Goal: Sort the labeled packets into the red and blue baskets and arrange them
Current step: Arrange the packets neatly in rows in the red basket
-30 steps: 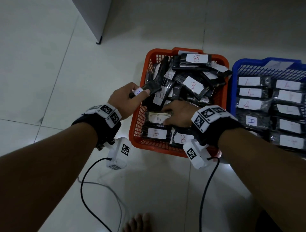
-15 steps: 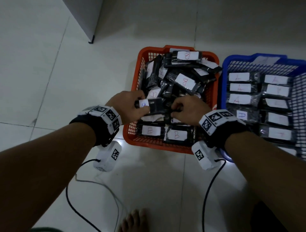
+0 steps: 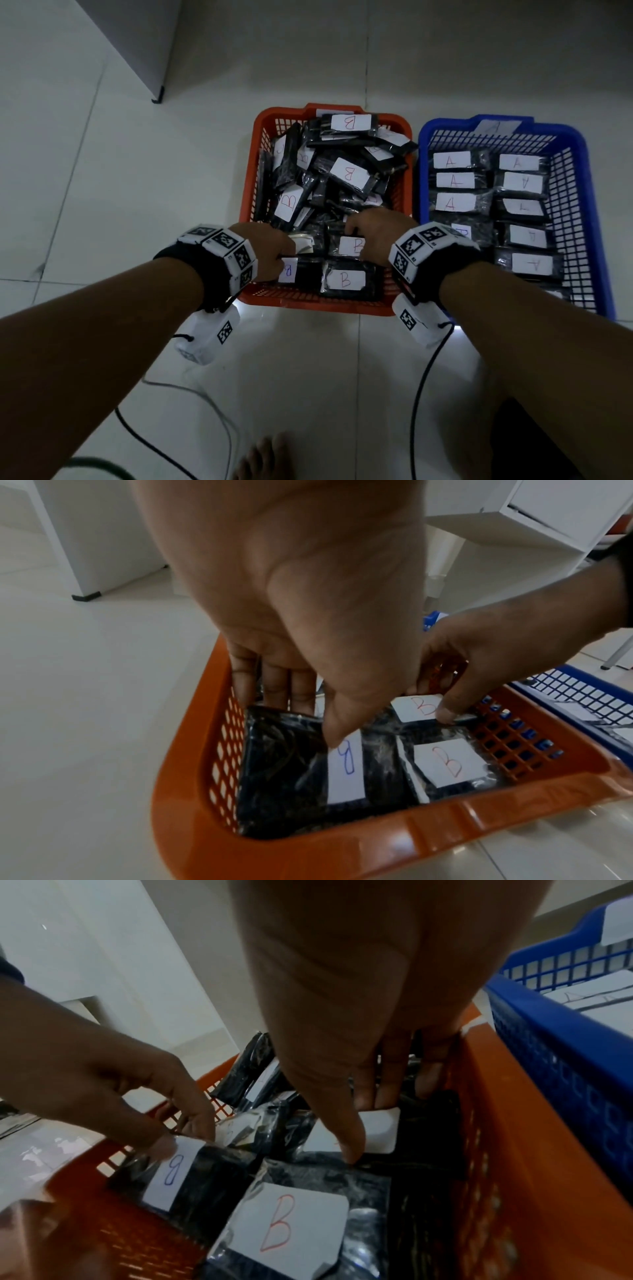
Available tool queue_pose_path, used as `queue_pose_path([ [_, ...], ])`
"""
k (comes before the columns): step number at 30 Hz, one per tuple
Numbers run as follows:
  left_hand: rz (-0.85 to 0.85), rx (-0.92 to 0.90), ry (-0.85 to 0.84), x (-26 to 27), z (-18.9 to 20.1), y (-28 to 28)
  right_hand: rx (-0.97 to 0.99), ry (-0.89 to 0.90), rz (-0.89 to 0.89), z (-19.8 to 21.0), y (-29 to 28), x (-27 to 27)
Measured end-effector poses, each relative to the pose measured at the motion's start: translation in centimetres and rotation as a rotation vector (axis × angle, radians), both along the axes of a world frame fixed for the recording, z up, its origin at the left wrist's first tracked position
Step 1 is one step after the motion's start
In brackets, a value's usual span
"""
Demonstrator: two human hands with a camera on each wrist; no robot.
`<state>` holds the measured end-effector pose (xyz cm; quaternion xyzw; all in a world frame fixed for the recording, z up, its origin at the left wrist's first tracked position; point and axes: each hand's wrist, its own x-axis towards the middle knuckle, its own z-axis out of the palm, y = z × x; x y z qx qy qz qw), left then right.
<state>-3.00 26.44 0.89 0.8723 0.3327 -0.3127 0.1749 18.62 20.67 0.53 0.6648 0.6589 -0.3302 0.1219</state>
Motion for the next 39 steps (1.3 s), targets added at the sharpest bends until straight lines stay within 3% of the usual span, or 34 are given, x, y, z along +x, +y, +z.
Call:
queue_pose_path([
  [3,0.014,-0.062,0.059,0.1,-0.7,-0.1,0.018,0.012,-0.008,0.1,-0.1,0.0],
  [5,0.007,-0.037,0.008,0.1,-0.9,0.0,0.027,0.018,-0.007,0.2,-0.1,0.0],
  [8,0.061,0.090,-0.257,-0.2,-0.8,0.0,0.101,0.062,-0.023,0.2,0.0,-0.1],
  [11,0.269,0.363,-0.590,-0.8,-0.6,0.8,0.161,0.184,-0.083,-0.1,0.3,-1.1],
  [13,0.457,0.495,-0.663,-1.6,-0.7,1.5,0.178,0.232,-0.099,-0.4,0.7,-2.1],
  [15,0.691,0.460,-0.652,-2.2,-1.0,1.9,0.162,0.226,-0.063,-0.8,1.1,-3.1],
  [17,0.899,0.263,-0.592,-2.2,-1.3,2.0,0.162,0.199,-0.038,-1.2,1.5,-3.7],
  [19,0.994,0.072,-0.487,-2.1,-1.7,1.6,0.170,0.168,-0.010,-1.7,1.5,-4.2],
  [29,1.059,-0.053,-0.497,-2.1,-2.4,0.6,0.192,0.045,0.143,-2.4,0.7,-4.9],
  [35,1.037,-0.018,-0.503,-1.7,-2.2,0.1,0.111,0.009,0.104,-2.0,0.7,-3.9],
  [39,1.034,-0.011,-0.516,-1.6,-2.2,-0.1,0.305,0.038,0.101,-1.3,0.7,-5.0],
])
